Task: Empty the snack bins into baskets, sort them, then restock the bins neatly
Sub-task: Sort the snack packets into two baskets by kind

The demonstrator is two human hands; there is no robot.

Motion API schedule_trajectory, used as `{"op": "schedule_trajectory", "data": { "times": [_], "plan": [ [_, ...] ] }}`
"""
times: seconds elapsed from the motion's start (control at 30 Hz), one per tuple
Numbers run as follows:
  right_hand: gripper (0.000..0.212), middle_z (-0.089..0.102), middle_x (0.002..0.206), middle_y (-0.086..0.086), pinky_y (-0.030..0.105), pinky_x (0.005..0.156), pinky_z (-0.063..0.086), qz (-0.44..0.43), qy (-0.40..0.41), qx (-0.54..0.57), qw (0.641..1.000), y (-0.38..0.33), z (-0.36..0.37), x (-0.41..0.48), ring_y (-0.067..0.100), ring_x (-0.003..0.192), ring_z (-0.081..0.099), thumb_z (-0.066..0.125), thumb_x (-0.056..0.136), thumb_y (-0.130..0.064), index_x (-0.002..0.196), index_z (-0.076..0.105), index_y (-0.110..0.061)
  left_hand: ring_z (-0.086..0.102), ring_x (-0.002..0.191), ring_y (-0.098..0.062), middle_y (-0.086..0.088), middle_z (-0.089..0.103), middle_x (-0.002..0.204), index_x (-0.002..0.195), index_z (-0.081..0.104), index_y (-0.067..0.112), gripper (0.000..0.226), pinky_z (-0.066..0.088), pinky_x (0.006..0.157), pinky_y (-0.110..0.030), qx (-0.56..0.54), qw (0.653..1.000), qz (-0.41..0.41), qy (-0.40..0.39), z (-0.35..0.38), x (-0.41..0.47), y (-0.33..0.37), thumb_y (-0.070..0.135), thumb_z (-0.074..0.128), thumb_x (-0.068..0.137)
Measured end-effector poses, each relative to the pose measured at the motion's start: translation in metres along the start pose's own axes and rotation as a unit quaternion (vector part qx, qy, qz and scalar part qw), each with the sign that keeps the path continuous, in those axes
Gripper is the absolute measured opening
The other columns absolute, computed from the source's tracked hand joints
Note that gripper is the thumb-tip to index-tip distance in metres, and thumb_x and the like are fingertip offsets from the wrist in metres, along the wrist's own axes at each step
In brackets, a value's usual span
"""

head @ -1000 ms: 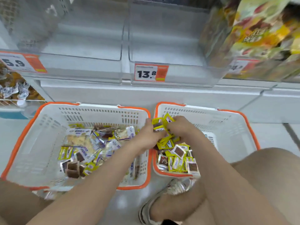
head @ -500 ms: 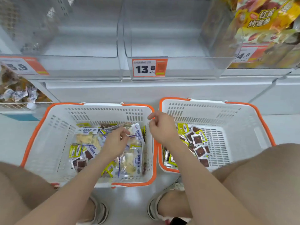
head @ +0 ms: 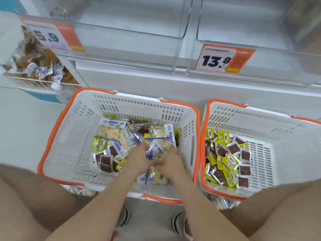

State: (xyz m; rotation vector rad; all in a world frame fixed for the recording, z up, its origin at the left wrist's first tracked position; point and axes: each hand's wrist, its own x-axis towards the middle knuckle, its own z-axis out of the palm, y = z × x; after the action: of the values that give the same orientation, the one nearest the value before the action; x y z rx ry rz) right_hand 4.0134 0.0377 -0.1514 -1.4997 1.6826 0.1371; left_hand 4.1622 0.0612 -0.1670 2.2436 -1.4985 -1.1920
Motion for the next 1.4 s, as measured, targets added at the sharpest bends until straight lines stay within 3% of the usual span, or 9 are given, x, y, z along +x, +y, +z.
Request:
{"op": "schedule_trajectory", "data": {
  "times": [0.13,0.47,0.6,0.73,0.9,1.03,1.13,1.27,1.4],
  "plan": [
    [0.068,0.065,0.1,0.009,0.038,0.072,0.056,0.003,0.022,-0.059,0.998,0.008,0.002,0.009,0.033,0.095,0.068,0.076,0.087,-0.018,0.139,0.033,-0.013,0.061,0.112,-0.02,0.006,0.057,0.111,0.125,0.065,0.021,0.053,0.047,0.092,-0.033,-0.048,0.999,-0.001,-0.016,-0.005,0.008,-0.004,0.039,0.088,0.081],
    [0.037,0.067,0.07,-0.001,0.034,0.052,0.053,-0.049,0.298,0.106,0.947,-0.04,-0.029,0.008,0.023,0.063,0.065,0.056,0.089,-0.02,0.125,0.056,-0.019,0.063,0.071,-0.019,-0.004,0.061,0.08,0.092,0.068,0.01,0.028,0.057,0.063,-0.034,-0.336,0.93,-0.085,0.124,-0.09,0.026,-0.028,0.036,0.065,0.102],
    [0.026,0.076,0.085,-0.001,0.037,0.075,0.062,-0.071,0.127,0.28,0.949,-0.055,-0.031,0.029,0.017,0.074,0.072,0.055,0.098,-0.031,0.122,0.063,-0.025,0.071,0.08,-0.03,-0.015,0.065,0.087,0.102,0.066,0.003,0.03,0.062,0.065,-0.039,-0.389,0.89,-0.144,0.19,-0.097,0.034,-0.046,0.033,0.06,0.105],
    [0.05,0.069,0.119,0.011,0.029,0.075,0.051,-0.035,0.074,0.08,0.993,-0.036,-0.037,0.032,0.026,0.099,0.067,0.054,0.097,-0.002,0.146,0.053,-0.007,0.056,0.082,-0.03,-0.016,0.056,0.092,0.097,0.062,0.01,0.029,0.048,0.071,-0.038,-0.424,0.862,-0.252,0.115,-0.084,0.034,-0.063,0.036,0.074,0.093],
    [0.092,0.038,0.145,0.012,0.042,0.099,0.053,-0.048,-0.094,-0.153,0.983,-0.008,-0.014,0.026,0.036,0.128,0.05,0.084,0.074,-0.015,0.15,0.034,-0.021,0.057,0.1,-0.036,-0.015,0.052,0.105,0.114,0.045,0.007,0.044,0.05,0.088,-0.045,-0.368,0.862,-0.348,0.024,-0.058,0.021,-0.051,0.034,0.071,0.091],
    [0.126,0.027,0.143,0.014,0.048,0.107,0.045,-0.106,-0.087,-0.328,0.934,0.008,0.0,0.024,0.044,0.13,0.039,0.098,0.057,-0.033,0.152,0.016,-0.02,0.052,0.068,-0.02,0.0,0.048,0.081,0.084,0.053,0.014,0.02,0.047,0.071,-0.034,-0.069,0.991,-0.108,0.048,-0.034,0.012,-0.031,0.022,0.07,0.088],
    [0.113,0.033,0.15,0.013,0.046,0.11,0.043,-0.131,-0.1,-0.377,0.912,0.015,0.004,0.028,0.045,0.136,0.035,0.095,0.065,-0.021,0.152,0.023,-0.02,0.061,0.091,-0.017,0.007,0.058,0.102,0.097,0.063,0.03,0.029,0.055,0.086,-0.04,0.077,0.992,0.061,-0.076,-0.021,0.012,-0.027,0.005,0.068,0.084],
    [0.066,0.048,0.148,0.013,0.042,0.112,0.041,-0.164,-0.139,-0.424,0.88,0.018,0.004,0.029,0.035,0.137,0.044,0.081,0.085,-0.015,0.142,0.048,-0.013,0.067,0.111,-0.027,-0.002,0.064,0.123,0.124,0.066,0.028,0.043,0.057,0.091,-0.041,0.254,0.958,0.017,-0.134,-0.012,0.006,-0.038,0.011,0.078,0.086],
    [0.054,0.046,0.138,0.013,0.049,0.109,0.045,-0.133,-0.217,-0.392,0.884,0.012,0.009,0.024,0.037,0.126,0.053,0.072,0.081,-0.022,0.131,0.054,-0.017,0.061,0.095,-0.028,-0.01,0.061,0.112,0.104,0.055,0.014,0.038,0.051,0.075,-0.037,0.239,0.963,-0.05,-0.115,-0.008,0.006,-0.038,0.024,0.085,0.082]
  ]
}}
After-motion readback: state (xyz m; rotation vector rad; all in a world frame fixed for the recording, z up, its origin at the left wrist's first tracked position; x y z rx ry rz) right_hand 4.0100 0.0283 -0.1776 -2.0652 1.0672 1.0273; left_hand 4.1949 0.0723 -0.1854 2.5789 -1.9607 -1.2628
